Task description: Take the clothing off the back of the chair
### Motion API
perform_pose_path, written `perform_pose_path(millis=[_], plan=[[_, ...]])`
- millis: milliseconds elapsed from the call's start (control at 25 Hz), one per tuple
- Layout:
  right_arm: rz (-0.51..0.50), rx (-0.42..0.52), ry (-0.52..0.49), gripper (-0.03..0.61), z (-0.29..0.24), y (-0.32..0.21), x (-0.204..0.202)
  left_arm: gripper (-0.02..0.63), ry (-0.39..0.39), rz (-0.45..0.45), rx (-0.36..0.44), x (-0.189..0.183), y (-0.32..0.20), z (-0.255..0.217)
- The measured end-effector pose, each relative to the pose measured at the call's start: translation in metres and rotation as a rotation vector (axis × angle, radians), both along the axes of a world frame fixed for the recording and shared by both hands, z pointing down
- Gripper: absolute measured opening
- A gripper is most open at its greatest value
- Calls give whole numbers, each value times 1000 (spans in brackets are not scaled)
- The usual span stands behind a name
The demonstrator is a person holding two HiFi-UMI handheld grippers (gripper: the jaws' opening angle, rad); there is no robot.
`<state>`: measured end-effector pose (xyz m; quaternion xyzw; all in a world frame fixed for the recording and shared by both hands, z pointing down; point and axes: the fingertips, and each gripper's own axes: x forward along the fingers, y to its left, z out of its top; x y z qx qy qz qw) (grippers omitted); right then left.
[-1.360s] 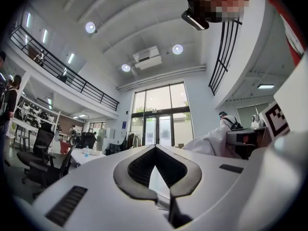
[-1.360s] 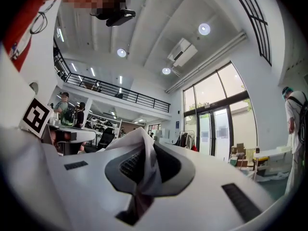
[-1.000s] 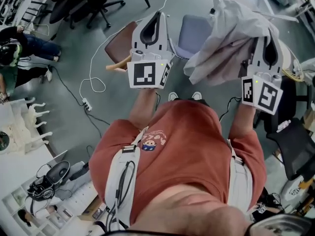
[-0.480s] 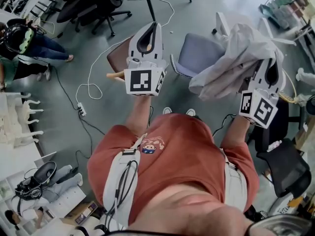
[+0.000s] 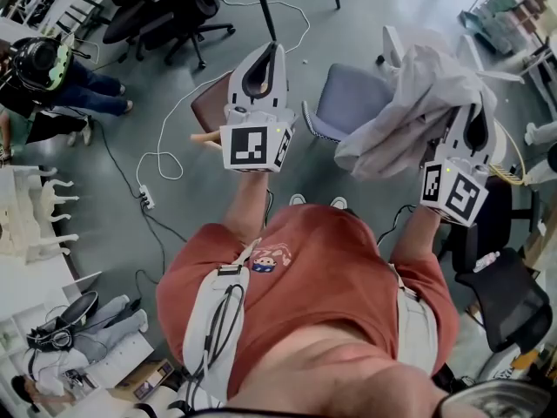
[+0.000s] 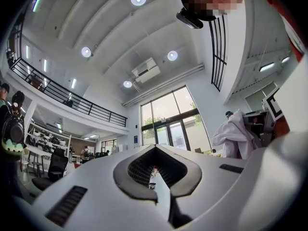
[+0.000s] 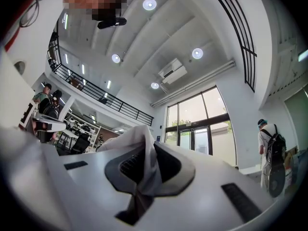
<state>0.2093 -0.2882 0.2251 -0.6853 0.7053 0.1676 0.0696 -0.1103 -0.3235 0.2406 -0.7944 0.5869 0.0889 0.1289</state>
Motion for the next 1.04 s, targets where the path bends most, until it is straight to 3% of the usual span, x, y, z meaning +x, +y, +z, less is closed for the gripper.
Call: perform_pose_path(millis=[1040], plan=[[-4, -46, -2, 34, 8, -8, -7, 14, 42, 41, -27, 5, -7, 5]])
